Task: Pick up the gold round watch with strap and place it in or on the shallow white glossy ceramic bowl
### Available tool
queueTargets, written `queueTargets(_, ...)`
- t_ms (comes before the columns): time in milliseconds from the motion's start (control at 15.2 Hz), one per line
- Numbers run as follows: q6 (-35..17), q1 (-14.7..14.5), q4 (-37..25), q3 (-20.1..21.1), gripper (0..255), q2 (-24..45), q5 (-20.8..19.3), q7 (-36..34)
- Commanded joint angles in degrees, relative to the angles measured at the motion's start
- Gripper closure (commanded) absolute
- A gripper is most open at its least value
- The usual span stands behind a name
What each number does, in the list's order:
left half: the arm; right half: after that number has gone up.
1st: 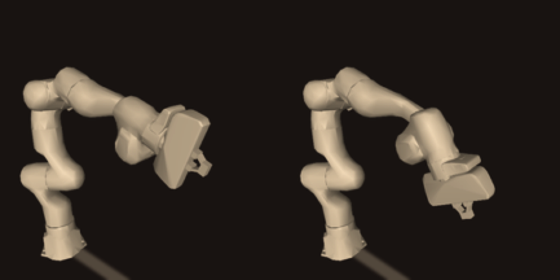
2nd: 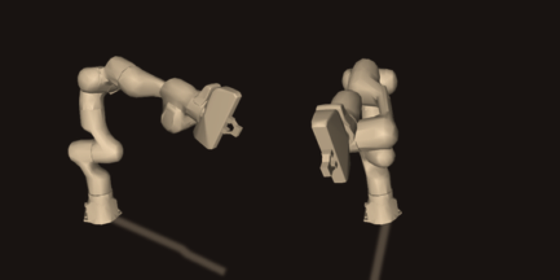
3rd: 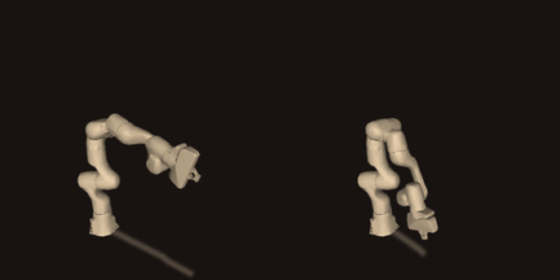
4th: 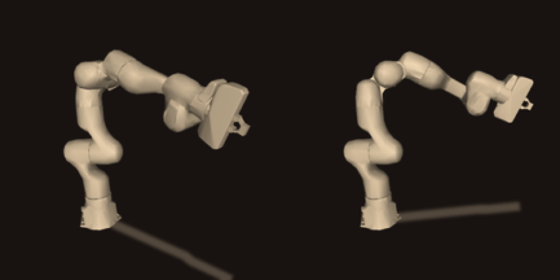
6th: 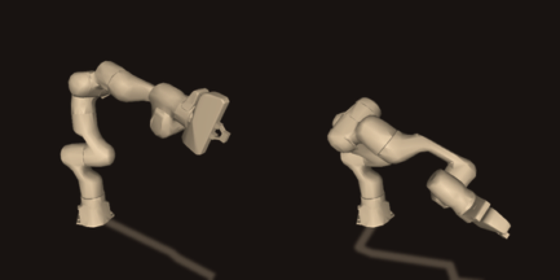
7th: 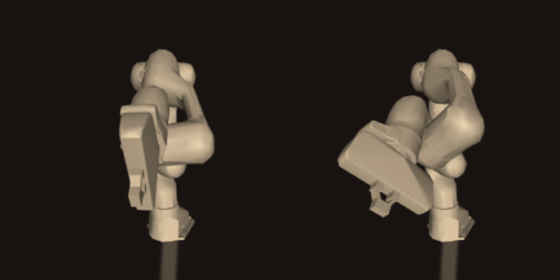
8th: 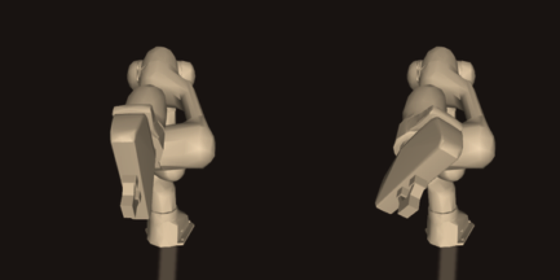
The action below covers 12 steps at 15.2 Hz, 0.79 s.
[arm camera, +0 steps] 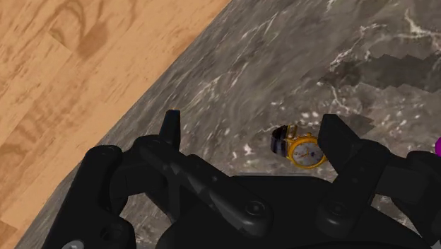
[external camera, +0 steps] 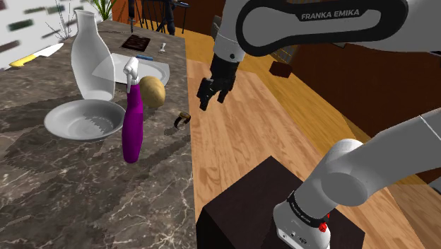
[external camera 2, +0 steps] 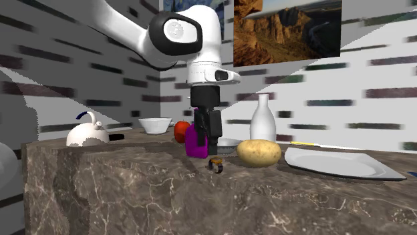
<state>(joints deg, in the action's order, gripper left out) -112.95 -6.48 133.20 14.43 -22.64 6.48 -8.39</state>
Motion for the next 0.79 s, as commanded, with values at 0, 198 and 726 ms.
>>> queueTargets(0, -1.77, -0.47, -1.76, 1.5, 0, 3.54, 0.34, -1.83)
queueTargets(198, -4.05, -1.09, -5.26, 3.63, 0, 9.35, 0.17, -4.66)
queueTargets(726, -9.41, -1.75, -5.92, 5.41, 0, 15.47, -0.74, -7.21)
